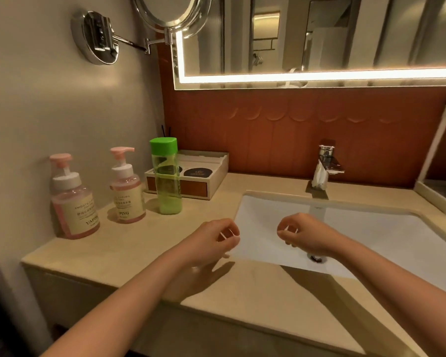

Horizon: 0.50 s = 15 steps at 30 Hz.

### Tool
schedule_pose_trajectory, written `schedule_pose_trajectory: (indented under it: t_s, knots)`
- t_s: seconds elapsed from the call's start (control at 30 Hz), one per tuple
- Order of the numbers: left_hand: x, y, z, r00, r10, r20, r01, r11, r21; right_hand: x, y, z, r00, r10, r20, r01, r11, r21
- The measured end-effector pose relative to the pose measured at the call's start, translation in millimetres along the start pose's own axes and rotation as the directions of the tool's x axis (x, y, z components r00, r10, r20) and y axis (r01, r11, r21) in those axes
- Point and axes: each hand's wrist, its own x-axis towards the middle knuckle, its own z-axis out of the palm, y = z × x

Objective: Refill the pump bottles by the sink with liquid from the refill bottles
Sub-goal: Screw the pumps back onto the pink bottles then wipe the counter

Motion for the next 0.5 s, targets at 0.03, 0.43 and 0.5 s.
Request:
schedule_pose_trajectory:
  t_s: [0.03,0.43,0.5]
  knots:
    - [1.9,8.2,5.8,0.999,0.015,0.037,-0.015,1.000,0.001,-11.4,8.7,-3.0,1.000,0.015,-0.004,-0.015,1.000,-0.005]
    - [40.7,129.6,117.6,0.924,0.193,0.329,-0.197,0.980,-0.023,-154.4,110.7,-57.5,0.966,0.223,-0.130,-0.240,0.962,-0.130]
    - [48.2,153.8,145.7,0.897,0.240,0.370,-0.250,0.968,-0.023,-184.8,132.2,-65.4,0.948,0.282,-0.150,-0.301,0.945,-0.125]
